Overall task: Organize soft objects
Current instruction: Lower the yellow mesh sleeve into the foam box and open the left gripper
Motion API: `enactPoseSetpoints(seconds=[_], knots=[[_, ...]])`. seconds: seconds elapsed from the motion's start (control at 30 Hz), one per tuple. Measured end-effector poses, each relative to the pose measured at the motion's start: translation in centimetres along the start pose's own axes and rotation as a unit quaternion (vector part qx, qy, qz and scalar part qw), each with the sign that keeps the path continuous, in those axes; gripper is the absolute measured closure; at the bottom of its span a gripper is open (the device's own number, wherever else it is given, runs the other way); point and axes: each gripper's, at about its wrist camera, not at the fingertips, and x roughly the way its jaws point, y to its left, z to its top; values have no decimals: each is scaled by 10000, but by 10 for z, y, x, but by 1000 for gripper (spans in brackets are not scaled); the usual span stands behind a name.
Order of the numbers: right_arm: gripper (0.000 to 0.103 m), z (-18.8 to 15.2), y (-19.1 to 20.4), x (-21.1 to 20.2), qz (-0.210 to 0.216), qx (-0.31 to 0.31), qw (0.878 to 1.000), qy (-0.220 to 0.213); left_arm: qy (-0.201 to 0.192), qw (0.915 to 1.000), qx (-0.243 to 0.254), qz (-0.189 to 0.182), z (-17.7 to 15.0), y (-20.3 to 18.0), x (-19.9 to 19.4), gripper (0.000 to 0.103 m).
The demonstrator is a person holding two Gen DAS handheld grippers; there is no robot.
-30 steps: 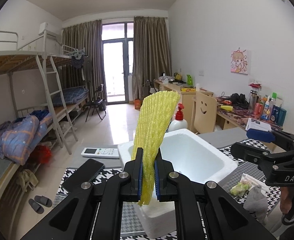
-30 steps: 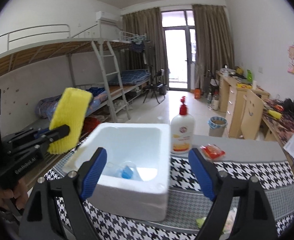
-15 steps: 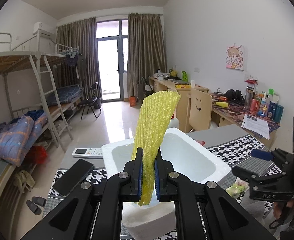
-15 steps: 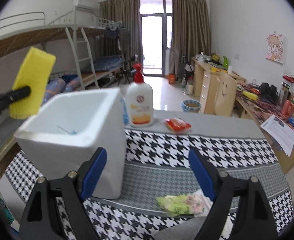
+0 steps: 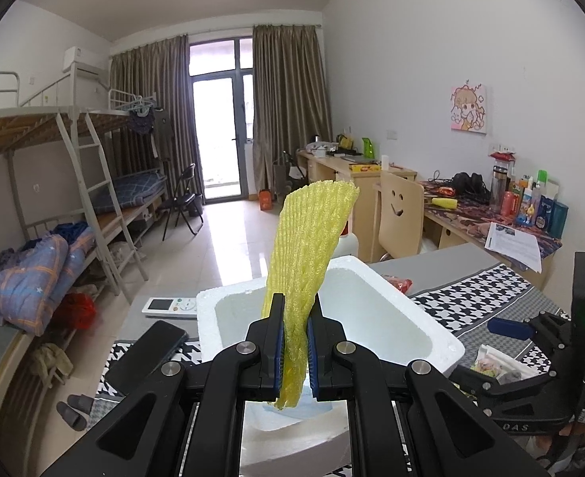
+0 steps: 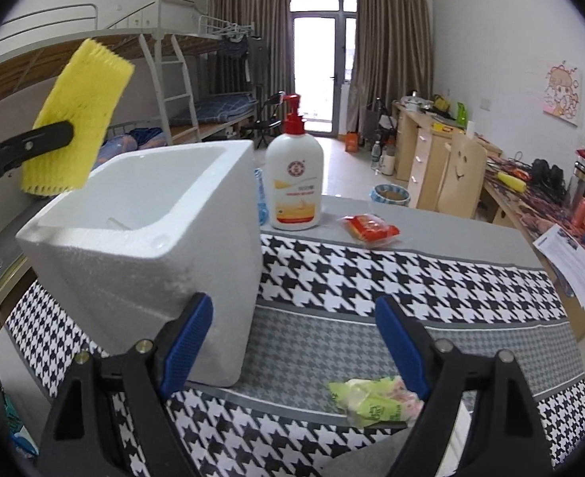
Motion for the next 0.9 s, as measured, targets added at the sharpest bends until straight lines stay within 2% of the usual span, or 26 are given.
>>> enactPoseSetpoints(seconds=[0.13,0.53,0.83,0.87,0.9], knots=[[16,-2,7,-4,206,-107,9997,6,33,10000,0,28,2,3,4,93],[16,-3,-5,-34,222,112,9991,-335,200,9997,104,37,5,-6,15,93],[16,-5,-7,-38,181,84,9990,-412,398,9992,78,61,3,-7,25,91],[16,-4,-8,-38,180,96,9989,-412,405,9991,80,82,3,-7,25,86],[16,-4,-8,-38,183,104,9989,-417,406,9991,88,97,3,-5,25,71]])
